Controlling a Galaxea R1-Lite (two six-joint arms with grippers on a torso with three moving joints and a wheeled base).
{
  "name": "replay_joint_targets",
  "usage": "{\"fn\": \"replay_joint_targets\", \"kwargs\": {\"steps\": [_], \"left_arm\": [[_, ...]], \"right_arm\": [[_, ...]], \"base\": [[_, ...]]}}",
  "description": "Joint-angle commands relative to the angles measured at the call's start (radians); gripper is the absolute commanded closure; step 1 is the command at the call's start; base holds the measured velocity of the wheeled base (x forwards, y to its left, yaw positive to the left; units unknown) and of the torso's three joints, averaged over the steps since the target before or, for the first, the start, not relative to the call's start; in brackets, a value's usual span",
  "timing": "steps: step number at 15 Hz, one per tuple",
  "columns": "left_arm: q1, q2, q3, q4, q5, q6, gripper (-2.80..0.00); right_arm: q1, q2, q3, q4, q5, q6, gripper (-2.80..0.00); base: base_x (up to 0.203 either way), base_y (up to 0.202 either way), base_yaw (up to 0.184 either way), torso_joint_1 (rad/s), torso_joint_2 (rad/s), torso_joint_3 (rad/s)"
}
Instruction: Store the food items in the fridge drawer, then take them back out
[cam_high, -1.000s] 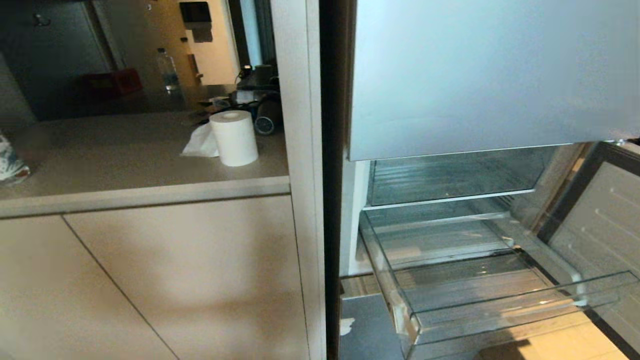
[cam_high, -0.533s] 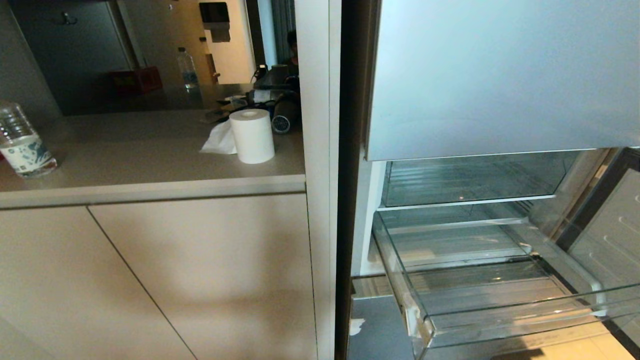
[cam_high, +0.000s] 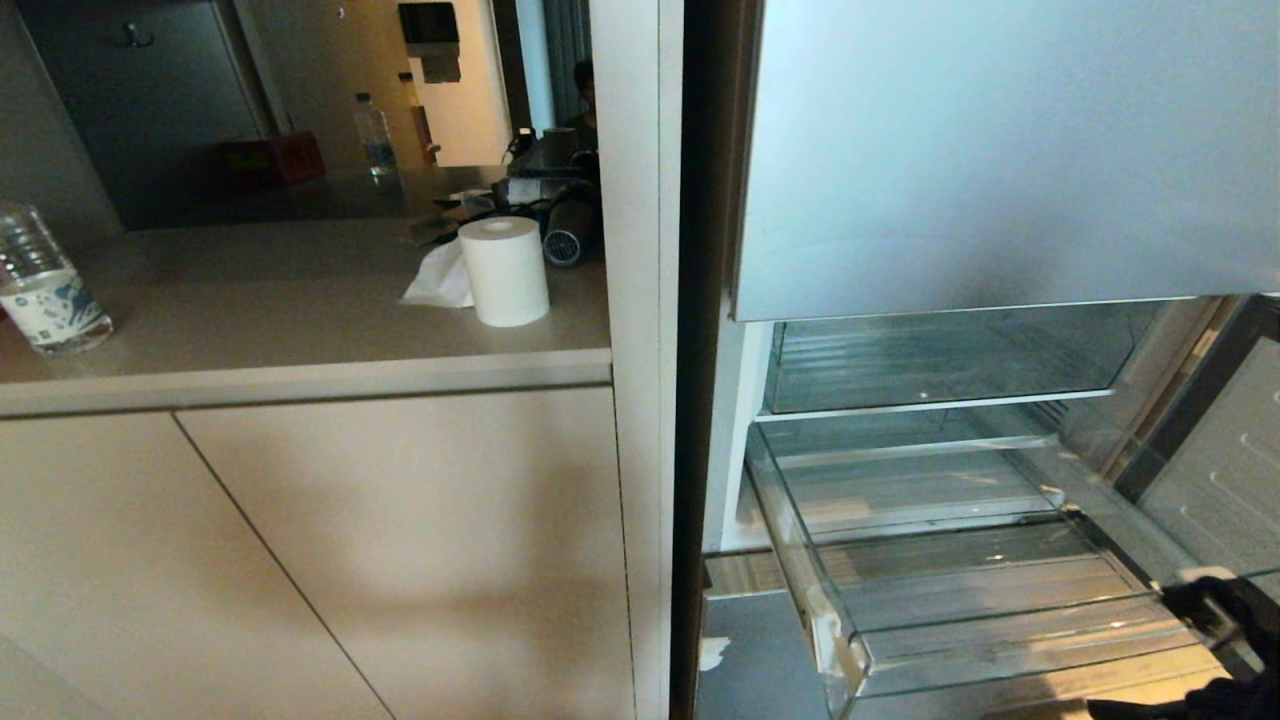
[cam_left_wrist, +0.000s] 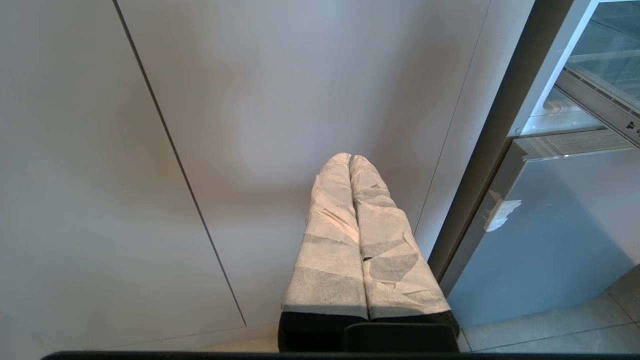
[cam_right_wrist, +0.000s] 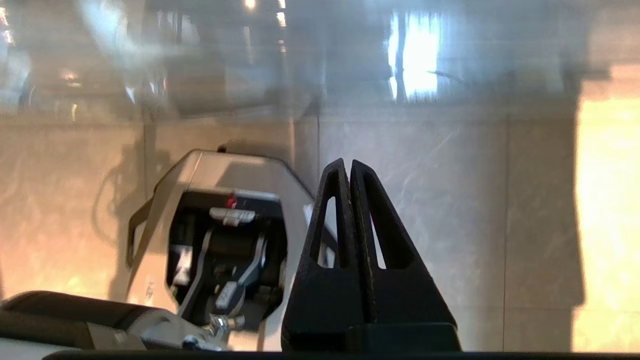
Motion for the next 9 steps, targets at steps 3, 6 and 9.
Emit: {"fn": "replay_joint_targets", "kwargs": {"steps": [3, 6, 9], "left_arm": [[0.000, 0.002, 0.000, -0.001, 0.000, 0.000, 0.00], [0.000, 0.002, 0.000, -0.001, 0.000, 0.000, 0.00], [0.001, 0.000, 0.001, -0.001, 0.000, 0.000, 0.00]], "right_arm": [[0.015, 0.356, -0.226, -0.018, 0.007, 0.020, 0.00], [0.019, 0.528, -0.351, -0.150, 0.004, 0.080, 0.00], [0.026, 0.615, -0.461, -0.345, 0.002, 0.299, 0.00]], "base": [[0.000, 0.000, 0.000, 0.000, 0.00, 0.000], [0.000, 0.000, 0.000, 0.000, 0.00, 0.000], [0.000, 0.000, 0.000, 0.000, 0.00, 0.000]]}}
